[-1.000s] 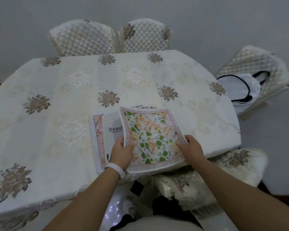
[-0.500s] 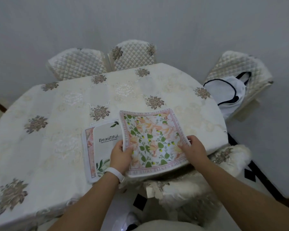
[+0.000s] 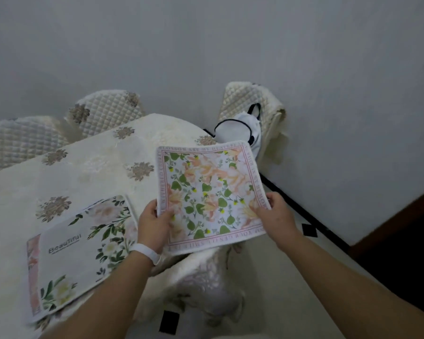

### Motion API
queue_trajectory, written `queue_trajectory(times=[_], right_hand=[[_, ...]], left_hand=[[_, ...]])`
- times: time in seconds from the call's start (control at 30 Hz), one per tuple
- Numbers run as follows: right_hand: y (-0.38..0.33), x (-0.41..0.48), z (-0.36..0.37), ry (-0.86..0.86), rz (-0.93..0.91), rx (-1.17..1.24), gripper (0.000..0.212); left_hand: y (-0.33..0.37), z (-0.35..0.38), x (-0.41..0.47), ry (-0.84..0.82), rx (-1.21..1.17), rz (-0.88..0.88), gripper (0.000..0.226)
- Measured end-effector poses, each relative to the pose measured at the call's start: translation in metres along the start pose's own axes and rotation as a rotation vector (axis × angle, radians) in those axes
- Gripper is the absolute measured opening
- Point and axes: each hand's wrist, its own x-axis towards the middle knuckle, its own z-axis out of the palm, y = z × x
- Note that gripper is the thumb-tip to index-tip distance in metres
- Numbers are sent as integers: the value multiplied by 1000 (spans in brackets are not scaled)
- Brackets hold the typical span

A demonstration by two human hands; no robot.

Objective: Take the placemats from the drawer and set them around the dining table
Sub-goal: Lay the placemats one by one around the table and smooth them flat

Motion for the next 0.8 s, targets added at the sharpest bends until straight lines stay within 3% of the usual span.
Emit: queue_trajectory(times=[0.33, 0.8], right_hand=[[54, -2, -137, 188, 119, 178, 19], [78, 59, -198, 366, 212, 126, 17]], left_hand=[[44, 139, -37, -233, 4, 69, 19], [33, 267, 22, -386, 16, -24, 19]])
